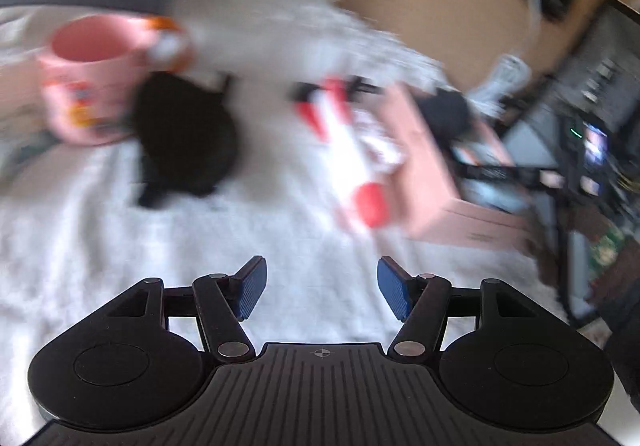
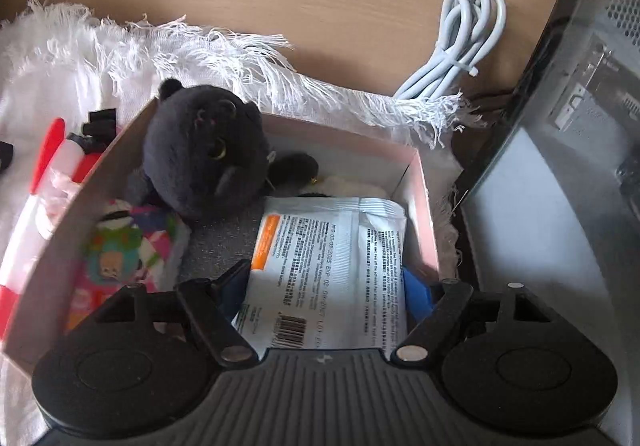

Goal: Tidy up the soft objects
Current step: 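Drop the gray mouse into the box with the left while the right lowers the packet in, then grasp the black eye mask with the left gripper while the right gripper opens and withdraws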

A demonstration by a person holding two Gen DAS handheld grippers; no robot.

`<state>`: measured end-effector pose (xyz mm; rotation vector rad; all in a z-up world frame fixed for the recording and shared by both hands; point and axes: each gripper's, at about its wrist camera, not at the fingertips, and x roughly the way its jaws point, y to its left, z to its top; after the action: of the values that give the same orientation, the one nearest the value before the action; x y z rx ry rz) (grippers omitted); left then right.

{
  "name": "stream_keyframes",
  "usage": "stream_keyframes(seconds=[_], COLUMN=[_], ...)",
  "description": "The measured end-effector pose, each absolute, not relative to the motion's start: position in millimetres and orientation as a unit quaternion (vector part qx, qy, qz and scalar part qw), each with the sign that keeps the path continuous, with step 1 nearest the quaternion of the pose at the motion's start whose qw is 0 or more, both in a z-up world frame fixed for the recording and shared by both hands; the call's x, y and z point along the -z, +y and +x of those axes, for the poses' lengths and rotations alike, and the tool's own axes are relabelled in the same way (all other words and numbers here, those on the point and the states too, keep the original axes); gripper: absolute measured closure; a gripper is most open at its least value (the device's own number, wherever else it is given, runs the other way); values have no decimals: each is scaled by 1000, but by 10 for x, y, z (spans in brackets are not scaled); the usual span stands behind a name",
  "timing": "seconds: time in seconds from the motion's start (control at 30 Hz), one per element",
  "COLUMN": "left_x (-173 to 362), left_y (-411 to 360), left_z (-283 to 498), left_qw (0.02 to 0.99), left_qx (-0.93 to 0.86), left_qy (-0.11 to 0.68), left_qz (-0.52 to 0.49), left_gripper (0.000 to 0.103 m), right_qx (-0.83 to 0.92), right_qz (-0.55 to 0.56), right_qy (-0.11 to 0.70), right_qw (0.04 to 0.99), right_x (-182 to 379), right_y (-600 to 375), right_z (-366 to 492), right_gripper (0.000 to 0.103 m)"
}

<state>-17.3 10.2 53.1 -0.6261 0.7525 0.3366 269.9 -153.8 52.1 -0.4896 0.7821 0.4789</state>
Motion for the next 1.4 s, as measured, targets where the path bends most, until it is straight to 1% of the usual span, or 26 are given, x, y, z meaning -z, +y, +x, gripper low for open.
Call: stream_keyframes(seconds=[0.2, 0.4, 0.57, 0.77, 1.0, 1.2, 1.4], left_x=[-485, -480, -523, -576, -518, -392, -207], left_y=[293, 191, 283, 644, 1026, 1199, 1229], left_z=[-307, -149, -173, -365, -388, -151, 190], left_qw=[857, 859, 861, 856, 859, 854, 850], left_qx=[-198, -191, -238, -282, -259, -247, -249], left_qy=[358, 364, 343, 310, 299, 304, 302], left_qz=[-313, -305, -290, -304, -325, -343, -352], left_gripper=[37, 37, 37, 37, 37, 37, 38], right_qx=[-229, -259, -292, -335, -372, -369, -345], right_qz=[-223, -188, -182, -190, -237, -241, -232], right_qy=[379, 322, 300, 316, 335, 343, 357], right_qw=[868, 891, 889, 867, 833, 829, 836], right_x=[-618, -1098, -1277, -1059, -744, -731, -734], right_y=[-1623, -1881, -1989, -1975, -1825, -1875, -1947], right_z=[2653, 2329, 1843, 1160, 522, 388, 467], right_gripper=[23, 22, 22, 22, 22, 22, 22])
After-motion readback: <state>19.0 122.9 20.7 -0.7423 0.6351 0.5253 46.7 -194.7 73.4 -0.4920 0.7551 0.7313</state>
